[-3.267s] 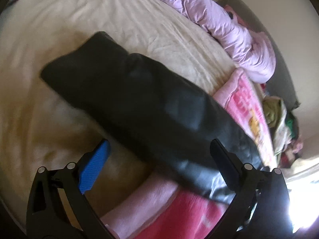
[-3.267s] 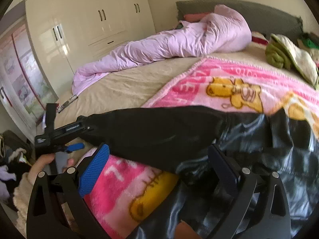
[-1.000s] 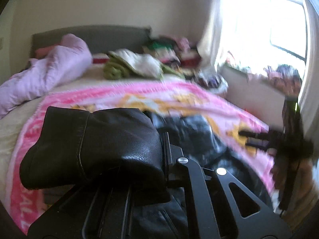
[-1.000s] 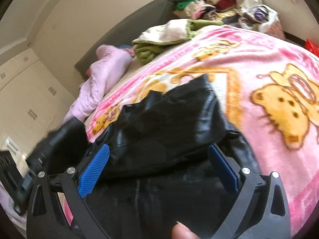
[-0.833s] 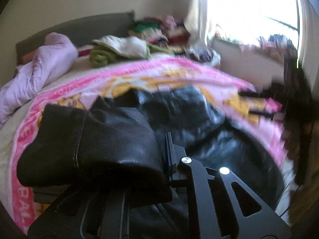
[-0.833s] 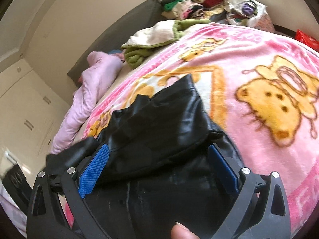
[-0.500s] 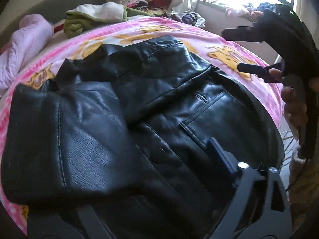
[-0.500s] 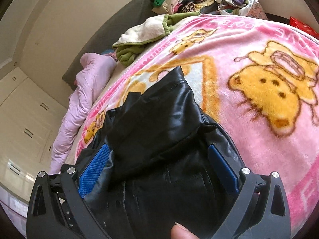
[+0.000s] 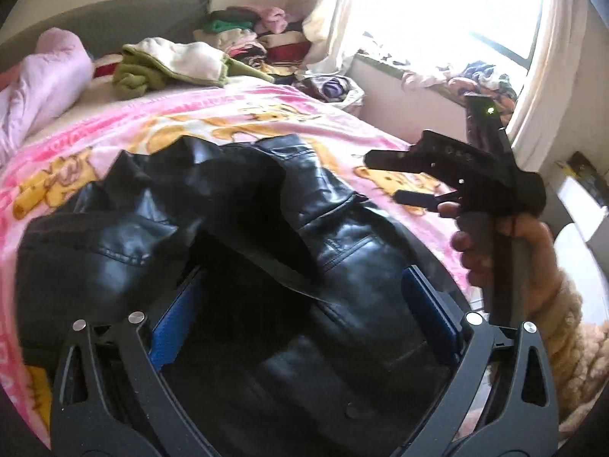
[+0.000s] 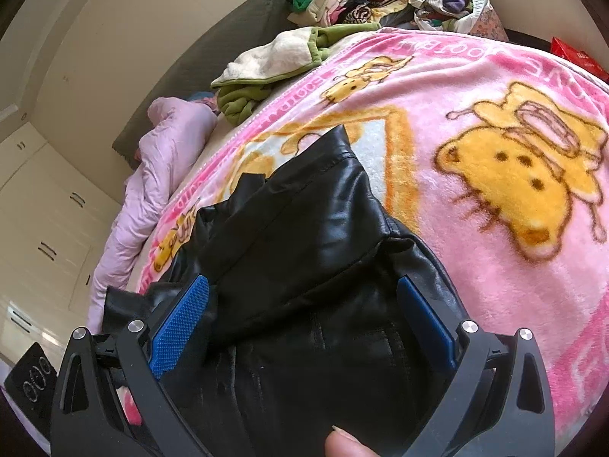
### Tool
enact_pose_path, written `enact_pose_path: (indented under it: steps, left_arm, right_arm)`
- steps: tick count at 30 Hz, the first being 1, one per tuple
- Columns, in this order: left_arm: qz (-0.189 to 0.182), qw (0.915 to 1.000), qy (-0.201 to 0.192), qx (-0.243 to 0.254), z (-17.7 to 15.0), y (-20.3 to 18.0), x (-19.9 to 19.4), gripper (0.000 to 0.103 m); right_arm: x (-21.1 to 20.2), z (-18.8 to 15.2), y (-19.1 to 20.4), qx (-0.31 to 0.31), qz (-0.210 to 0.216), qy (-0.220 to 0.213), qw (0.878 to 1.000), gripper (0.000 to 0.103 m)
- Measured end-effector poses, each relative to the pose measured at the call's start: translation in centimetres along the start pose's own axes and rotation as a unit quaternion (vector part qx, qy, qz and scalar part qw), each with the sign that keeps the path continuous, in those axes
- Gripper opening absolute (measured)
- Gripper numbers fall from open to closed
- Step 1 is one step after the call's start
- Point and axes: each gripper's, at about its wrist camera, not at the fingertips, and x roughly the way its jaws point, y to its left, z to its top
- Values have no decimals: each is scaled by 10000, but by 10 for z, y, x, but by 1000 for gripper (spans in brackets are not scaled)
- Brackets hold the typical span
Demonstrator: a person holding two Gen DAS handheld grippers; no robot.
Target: Fold large clothes
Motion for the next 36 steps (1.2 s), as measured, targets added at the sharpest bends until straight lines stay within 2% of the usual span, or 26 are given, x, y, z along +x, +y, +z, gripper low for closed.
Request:
enact_pose_path:
  steps: [3,7,9,11,13,15,16,18,21,24,27,31,36]
  left_arm:
    - [155,9997,-71,-185,3,10,-6,94]
    - [428,9960,-326,-707,8,39,-26,94]
    - [866,9891,-409,-1116,8,63,-36,94]
    - [1326,9758,-396,-1691,4,97,-45,94]
    - [1664,9622,-414,-2116,-3,125,-53,94]
    - [1850,9522,-478,-2382,-8,145,-60,94]
    - [1970,9441,-534,-2588,-12,159,-65,94]
    - [2040,9343,-633,-2856,-18,174,-73,94]
    - [1940,9226,-809,-3236,-22,195,-79,94]
    - [1856,9185,-845,-3388,-21,202,-75,94]
    - [1830,9211,-768,-3350,-21,206,-68,94]
    - [1846,9260,-652,-3229,-19,205,-56,94]
    - [1899,9288,-749,-3094,-12,207,-51,94]
  right_arm:
    - [-3,0,4,-82,9,-25,10000,98]
    - [2,-3,11,-182,59,118,9997,98]
    - [10,-9,16,-274,158,329,9990,98]
    - [26,-19,23,-369,353,789,9956,98]
    - [42,-31,27,-363,401,1133,9921,98]
    - [53,-39,27,-247,357,1310,9904,97]
    - [59,-42,25,-151,331,1362,9900,94]
    - [62,-46,27,-182,236,1300,9911,64]
    - [56,-45,39,-618,250,959,9932,50]
    - [42,-43,66,-1456,293,520,9875,43]
    - [32,-36,94,-2201,292,182,9749,40]
    - [28,-17,113,-2611,286,-133,9648,35]
    - [11,18,116,-2845,203,-590,9566,32]
